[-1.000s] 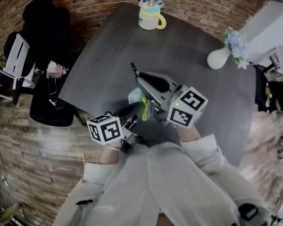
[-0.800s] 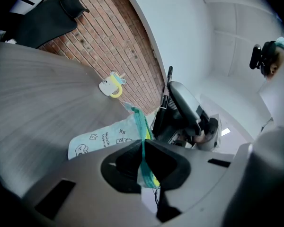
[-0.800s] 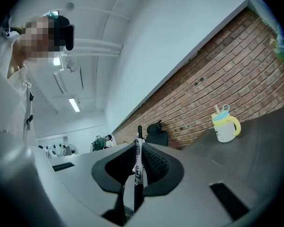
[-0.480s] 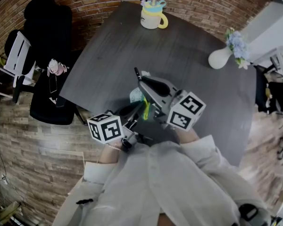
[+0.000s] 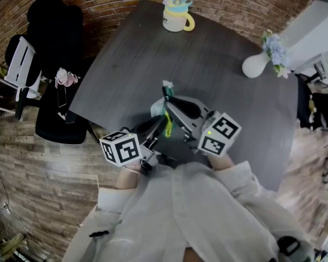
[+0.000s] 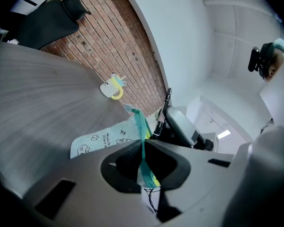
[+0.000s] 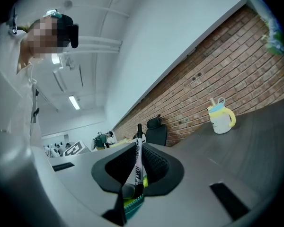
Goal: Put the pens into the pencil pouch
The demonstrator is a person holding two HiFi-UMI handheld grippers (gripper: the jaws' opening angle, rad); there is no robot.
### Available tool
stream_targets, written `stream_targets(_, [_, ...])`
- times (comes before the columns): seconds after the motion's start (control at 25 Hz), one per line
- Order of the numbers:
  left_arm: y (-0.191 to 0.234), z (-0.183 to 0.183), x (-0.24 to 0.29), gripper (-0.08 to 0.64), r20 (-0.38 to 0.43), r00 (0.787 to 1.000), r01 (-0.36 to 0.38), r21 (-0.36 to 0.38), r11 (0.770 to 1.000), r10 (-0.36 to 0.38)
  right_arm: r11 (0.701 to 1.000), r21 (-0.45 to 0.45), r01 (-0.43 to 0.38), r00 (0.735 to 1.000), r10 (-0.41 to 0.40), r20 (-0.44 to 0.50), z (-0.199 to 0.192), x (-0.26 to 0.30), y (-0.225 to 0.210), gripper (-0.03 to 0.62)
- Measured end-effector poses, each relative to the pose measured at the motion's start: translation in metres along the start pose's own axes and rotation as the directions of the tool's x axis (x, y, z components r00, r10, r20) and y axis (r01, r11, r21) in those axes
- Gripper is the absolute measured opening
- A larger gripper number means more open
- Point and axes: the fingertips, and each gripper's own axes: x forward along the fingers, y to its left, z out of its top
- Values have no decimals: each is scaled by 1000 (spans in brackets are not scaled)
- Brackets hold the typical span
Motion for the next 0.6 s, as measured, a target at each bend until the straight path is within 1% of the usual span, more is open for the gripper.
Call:
stream_targets(0.12, [0, 1, 0, 23, 2, 1000, -1, -1, 1000, 1, 1000, -13, 1, 1000, -2, -10, -5, -6, 1, 40])
stream_targets(0.36, [1, 2, 0, 23, 6, 1000, -1, -7, 1000, 1, 996, -81, -25, 999, 22, -48, -12, -17, 4, 40])
stream_targets(0.6, [0, 4, 4, 23, 1, 1000, 5, -10, 1000, -5, 986, -164, -27, 992, 6, -123, -32, -26, 5, 40])
